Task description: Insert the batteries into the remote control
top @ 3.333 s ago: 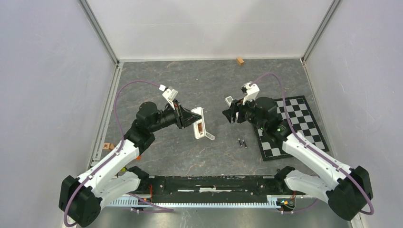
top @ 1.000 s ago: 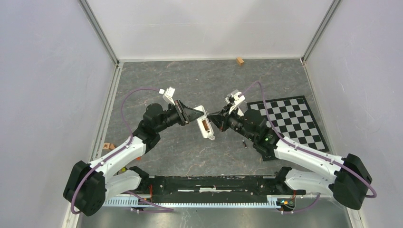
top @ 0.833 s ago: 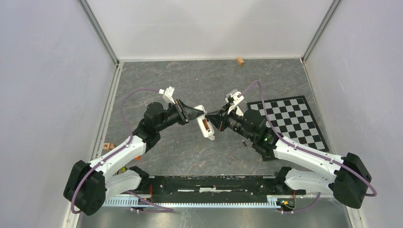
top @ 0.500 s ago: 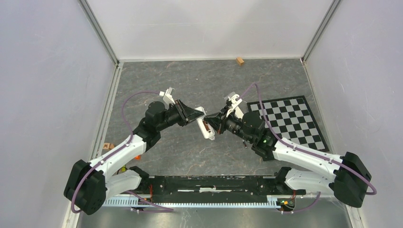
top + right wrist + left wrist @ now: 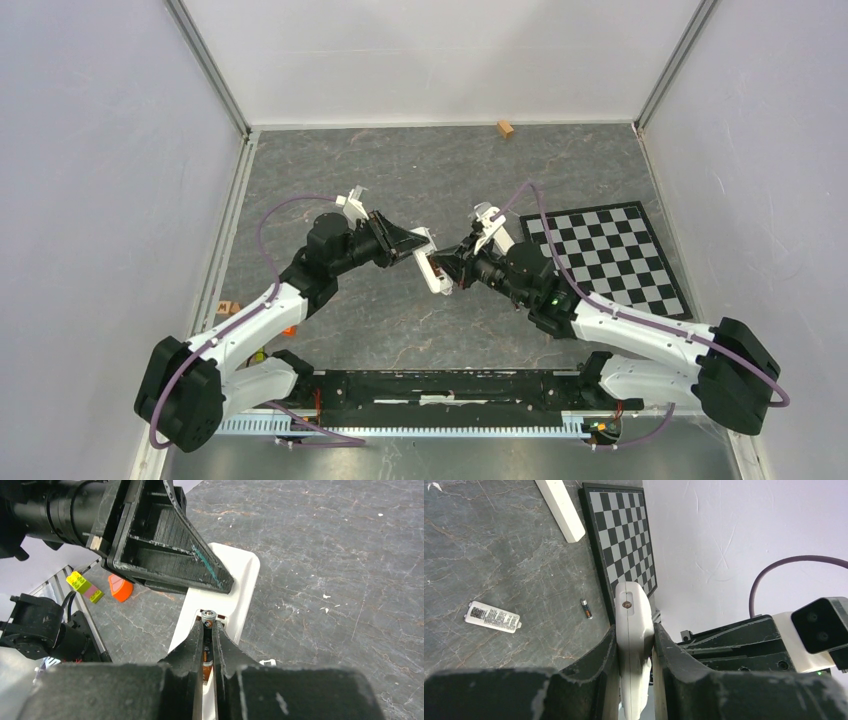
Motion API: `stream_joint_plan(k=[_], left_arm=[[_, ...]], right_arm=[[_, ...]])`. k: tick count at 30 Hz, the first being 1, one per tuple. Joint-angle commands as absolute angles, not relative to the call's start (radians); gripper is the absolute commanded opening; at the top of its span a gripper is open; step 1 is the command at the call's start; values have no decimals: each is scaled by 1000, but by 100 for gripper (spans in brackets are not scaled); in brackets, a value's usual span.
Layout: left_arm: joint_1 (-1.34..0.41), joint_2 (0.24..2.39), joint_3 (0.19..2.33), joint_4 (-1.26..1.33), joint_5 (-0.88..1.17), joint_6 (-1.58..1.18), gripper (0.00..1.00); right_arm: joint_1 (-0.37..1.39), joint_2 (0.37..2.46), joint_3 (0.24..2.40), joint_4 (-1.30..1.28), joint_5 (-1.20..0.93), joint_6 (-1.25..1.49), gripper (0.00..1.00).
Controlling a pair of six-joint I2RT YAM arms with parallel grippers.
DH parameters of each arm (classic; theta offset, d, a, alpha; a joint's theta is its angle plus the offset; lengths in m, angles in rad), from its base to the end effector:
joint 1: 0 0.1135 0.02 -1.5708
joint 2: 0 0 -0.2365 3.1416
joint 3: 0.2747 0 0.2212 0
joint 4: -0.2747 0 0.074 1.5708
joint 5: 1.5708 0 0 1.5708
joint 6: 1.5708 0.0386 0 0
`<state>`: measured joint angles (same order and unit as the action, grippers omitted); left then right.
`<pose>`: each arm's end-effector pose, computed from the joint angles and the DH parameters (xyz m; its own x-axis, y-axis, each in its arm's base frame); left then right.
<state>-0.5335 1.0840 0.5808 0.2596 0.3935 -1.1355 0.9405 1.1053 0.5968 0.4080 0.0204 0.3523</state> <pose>0.1916 -0.1303 0.2460 -0.8040 -0.4977 -0.3254 0.1449 0.3668 -0.9190 0.1427 0.1943 0.2623 -0.3301 0.1329 -0.9345 -0.7264 0.5964 0.3414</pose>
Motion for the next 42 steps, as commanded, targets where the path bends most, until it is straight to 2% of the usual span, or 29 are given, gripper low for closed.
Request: stream_joint_plan(k=[1, 4, 15, 18, 24, 30, 33, 37, 42], left_arm=[[-528, 1080, 629, 281, 392, -1192, 2], [-527, 1080, 632, 281, 394, -1192, 2], [-517, 1074, 645, 226, 392, -1128, 2], [-511, 1081, 648, 216, 394, -1098, 2], [-503, 1099, 653, 240, 407, -1011, 2], [-493, 1109, 641, 343, 420, -1006, 2], [-491, 1114, 636, 410, 415, -1023, 2], [-486, 1110, 648, 445, 381, -1032, 2], [-482, 1099, 671, 462, 330, -1043, 2]], right_arm=[[944, 1111, 577, 450, 5, 333, 11], [944, 1104, 566, 437, 3, 330, 15], [944, 1038, 597, 343, -6, 371, 43], [944, 1020, 629, 304, -7, 393, 53], [941, 979, 661, 266, 24, 475, 79], [920, 935, 638, 249, 74, 654, 98], [878, 921, 619, 222, 120, 820, 98], [764, 992, 717, 120, 44, 973, 98], [735, 1027, 723, 168, 11, 1162, 98]])
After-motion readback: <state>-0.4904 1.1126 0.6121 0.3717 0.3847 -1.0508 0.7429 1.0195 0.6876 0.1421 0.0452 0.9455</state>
